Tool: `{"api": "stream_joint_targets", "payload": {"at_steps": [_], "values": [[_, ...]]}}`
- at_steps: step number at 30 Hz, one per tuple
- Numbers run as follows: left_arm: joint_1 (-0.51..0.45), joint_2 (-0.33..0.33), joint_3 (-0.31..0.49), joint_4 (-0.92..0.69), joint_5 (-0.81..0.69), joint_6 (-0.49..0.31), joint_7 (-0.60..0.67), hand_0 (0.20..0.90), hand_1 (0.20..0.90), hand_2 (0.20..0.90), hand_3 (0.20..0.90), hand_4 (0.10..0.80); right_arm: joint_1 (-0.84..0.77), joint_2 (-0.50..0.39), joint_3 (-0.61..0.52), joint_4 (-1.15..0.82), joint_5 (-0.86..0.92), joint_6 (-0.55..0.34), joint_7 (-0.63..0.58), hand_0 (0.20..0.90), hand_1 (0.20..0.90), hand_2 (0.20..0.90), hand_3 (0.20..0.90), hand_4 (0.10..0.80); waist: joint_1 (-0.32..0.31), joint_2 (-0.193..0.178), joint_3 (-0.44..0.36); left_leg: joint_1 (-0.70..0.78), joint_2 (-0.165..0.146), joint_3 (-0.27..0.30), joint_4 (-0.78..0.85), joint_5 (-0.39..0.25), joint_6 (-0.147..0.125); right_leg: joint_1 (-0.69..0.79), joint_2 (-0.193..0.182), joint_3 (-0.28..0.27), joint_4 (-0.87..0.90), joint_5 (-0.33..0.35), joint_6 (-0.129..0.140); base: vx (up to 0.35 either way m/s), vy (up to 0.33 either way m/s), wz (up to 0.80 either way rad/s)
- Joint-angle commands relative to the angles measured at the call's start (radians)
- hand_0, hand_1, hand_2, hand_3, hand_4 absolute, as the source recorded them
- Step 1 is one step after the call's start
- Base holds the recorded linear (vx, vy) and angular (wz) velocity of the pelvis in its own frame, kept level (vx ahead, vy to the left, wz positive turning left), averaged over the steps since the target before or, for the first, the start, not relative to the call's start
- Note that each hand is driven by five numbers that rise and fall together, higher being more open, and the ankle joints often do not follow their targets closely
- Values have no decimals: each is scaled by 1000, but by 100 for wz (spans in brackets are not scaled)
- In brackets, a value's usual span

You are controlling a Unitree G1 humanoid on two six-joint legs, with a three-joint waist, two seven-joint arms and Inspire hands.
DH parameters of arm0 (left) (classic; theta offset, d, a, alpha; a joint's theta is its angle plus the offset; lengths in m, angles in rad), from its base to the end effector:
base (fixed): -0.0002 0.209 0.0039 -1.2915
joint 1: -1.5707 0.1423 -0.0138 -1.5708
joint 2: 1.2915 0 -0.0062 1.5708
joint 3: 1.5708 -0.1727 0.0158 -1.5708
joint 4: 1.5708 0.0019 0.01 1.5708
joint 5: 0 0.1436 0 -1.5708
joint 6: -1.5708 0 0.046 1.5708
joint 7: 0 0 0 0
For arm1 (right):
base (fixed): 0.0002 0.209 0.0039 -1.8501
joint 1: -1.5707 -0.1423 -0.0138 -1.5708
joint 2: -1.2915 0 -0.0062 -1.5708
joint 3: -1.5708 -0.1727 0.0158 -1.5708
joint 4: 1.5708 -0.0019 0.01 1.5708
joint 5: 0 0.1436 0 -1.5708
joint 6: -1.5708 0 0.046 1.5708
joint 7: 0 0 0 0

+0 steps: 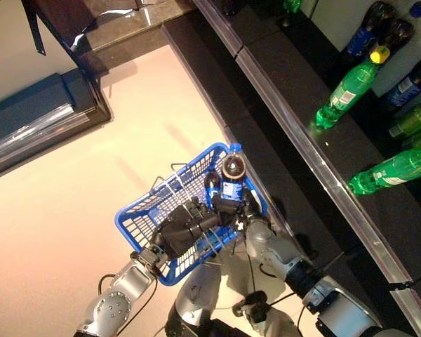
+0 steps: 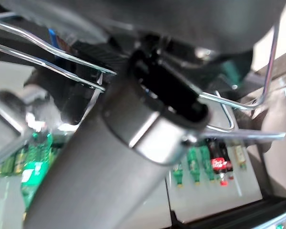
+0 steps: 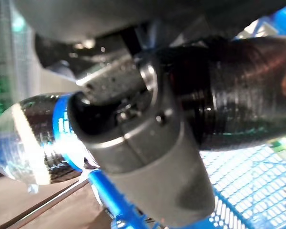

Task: Pick up the drink and place into the basket.

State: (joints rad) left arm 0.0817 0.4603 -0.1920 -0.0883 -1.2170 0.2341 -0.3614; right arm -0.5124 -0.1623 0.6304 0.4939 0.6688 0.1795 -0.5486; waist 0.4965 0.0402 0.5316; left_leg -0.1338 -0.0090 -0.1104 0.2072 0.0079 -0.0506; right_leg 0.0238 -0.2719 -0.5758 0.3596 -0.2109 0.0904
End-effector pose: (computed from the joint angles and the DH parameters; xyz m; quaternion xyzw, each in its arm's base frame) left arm 0.1872 0.1837 0.0497 -0.3909 0.1126 -0.2760 0.8708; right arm 0.2608 -0.0589 0.0455 0.0042 0.2057 0.0196 0.9784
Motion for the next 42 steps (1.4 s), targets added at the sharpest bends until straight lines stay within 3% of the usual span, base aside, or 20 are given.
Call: {"api": "stream_joint_targets", "payload": {"at_steps": [1,13,21,27,31,37,38,39,40,42], "values": [[-161,-49,-22,-473,-151,-108,-312,300,300,300,200,100,-167,139,45,-61,64,-150,73,300,300,300,200,100,-4,-24,-121,-109,-46,-6,138,-48,-6,60,41,4,-197,173,-8,-24,-9,3],[-224,-23,-59,-481,-130,-53,-346,300,300,300,200,100,-184,153,95,62,82,-85,195,300,300,300,200,100,-2,-29,-92,-134,-51,-10,102,-32,-1,15,36,0,-192,182,0,-21,0,3],[-262,-14,-91,-483,-106,-73,-339,300,300,300,200,100,-212,154,98,133,132,-39,299,300,300,300,200,100,-3,-32,-72,-144,-50,-7,90,-28,6,-12,29,-2,-179,188,7,-1,0,1],[-281,-10,-102,-479,-105,-72,-324,300,300,300,200,100,-229,152,69,184,281,-31,333,300,300,300,200,100,-3,-31,-62,-153,-47,-3,87,-24,8,-29,22,-9,-165,190,11,4,0,1],[-291,8,-97,-479,-125,-35,-340,300,300,300,200,100,-247,144,28,238,401,-30,457,300,300,300,200,100,6,-32,-59,-157,-47,-2,85,-24,11,-37,16,-22,-150,190,16,44,-1,4],[-304,26,-100,-479,-140,-9,-338,300,300,300,200,100,-264,120,16,252,398,-11,454,300,300,300,200,100,10,-44,-59,-162,-42,1,86,-26,14,-51,8,-24,-134,193,25,48,-4,10],[-304,23,-103,-478,-139,-8,-333,300,300,300,200,100,-266,113,15,259,399,-22,434,481,481,481,411,311,9,-47,-58,-160,-41,2,85,-27,14,-51,8,-22,-135,195,27,0,0,0],[-305,23,-103,-478,-143,-8,-328,300,300,300,200,100,-267,111,12,261,398,-29,422,806,806,806,790,690,8,-48,-57,-160,-40,4,84,-27,16,-54,7,-21,-133,196,28,0,0,0],[-310,25,-100,-479,-151,-12,-320,300,300,300,200,100,-272,112,-5,275,403,-42,402,900,900,900,900,800,5,-49,-55,-160,-37,10,84,-29,19,-57,7,-20,-131,197,30,0,0,0],[-313,23,-103,-476,-147,-21,-317,300,300,300,200,100,-277,114,-21,287,411,-59,381,900,900,900,900,800,1,-48,-52,-160,-35,15,86,-31,20,-60,5,-18,-127,198,31,0,0,0]]}}
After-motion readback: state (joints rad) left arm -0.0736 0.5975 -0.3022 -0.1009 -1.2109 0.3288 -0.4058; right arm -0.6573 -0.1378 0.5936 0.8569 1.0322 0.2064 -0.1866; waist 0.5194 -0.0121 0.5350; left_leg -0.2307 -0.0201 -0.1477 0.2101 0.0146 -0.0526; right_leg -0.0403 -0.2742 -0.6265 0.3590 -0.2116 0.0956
